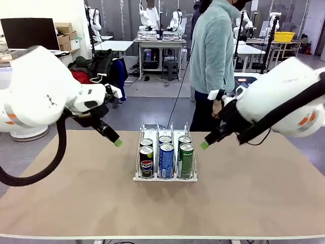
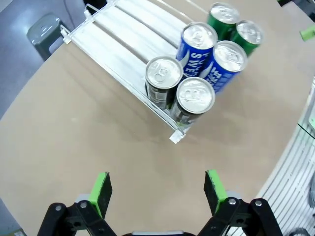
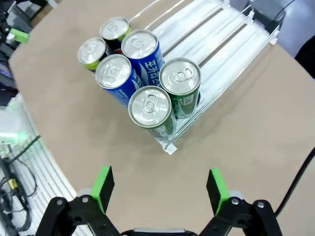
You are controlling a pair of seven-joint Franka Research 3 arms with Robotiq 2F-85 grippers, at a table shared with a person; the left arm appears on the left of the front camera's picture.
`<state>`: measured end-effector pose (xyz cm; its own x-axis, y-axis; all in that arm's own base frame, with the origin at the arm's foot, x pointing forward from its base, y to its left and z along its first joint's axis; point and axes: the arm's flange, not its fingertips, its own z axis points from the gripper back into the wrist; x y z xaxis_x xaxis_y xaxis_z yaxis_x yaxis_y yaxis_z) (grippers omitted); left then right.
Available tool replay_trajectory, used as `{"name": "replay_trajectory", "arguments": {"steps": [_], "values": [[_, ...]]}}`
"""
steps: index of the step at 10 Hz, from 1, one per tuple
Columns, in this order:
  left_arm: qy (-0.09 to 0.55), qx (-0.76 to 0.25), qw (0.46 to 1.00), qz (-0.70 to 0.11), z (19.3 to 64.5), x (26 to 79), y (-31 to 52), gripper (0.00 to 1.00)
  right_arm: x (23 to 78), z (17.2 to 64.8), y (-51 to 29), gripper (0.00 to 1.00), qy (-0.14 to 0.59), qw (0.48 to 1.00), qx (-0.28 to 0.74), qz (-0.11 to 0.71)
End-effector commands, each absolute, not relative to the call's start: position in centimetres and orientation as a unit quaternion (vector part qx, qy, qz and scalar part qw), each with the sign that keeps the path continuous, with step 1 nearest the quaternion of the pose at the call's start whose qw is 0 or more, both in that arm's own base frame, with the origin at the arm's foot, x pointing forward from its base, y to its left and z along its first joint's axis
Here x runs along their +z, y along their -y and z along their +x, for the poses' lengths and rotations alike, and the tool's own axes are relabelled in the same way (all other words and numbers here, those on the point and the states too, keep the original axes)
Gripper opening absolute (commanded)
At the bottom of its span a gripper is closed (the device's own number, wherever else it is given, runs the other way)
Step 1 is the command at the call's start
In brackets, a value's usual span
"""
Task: Fill the beverage cans into the dispenser.
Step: Pick up the Sprite handed by the human.
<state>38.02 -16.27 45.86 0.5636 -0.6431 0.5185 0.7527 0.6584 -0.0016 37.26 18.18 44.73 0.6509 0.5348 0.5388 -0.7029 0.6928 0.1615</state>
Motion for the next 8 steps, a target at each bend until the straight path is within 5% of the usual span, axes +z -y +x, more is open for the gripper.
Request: {"name": "replay_trajectory", "arguments": {"steps": [1, 8], "values": [[0.237, -0.452, 0.848, -0.141, 37.7, 48.5, 14.6, 1.00, 46.9, 38.1, -16.3, 1.00, 0.215, 0.886, 0.354, 0.209], [0.255, -0.512, 0.800, -0.182, 36.7, 56.5, 9.8, 1.00, 57.5, 37.5, -11.5, 1.00, 0.194, 0.842, 0.451, 0.224]]}}
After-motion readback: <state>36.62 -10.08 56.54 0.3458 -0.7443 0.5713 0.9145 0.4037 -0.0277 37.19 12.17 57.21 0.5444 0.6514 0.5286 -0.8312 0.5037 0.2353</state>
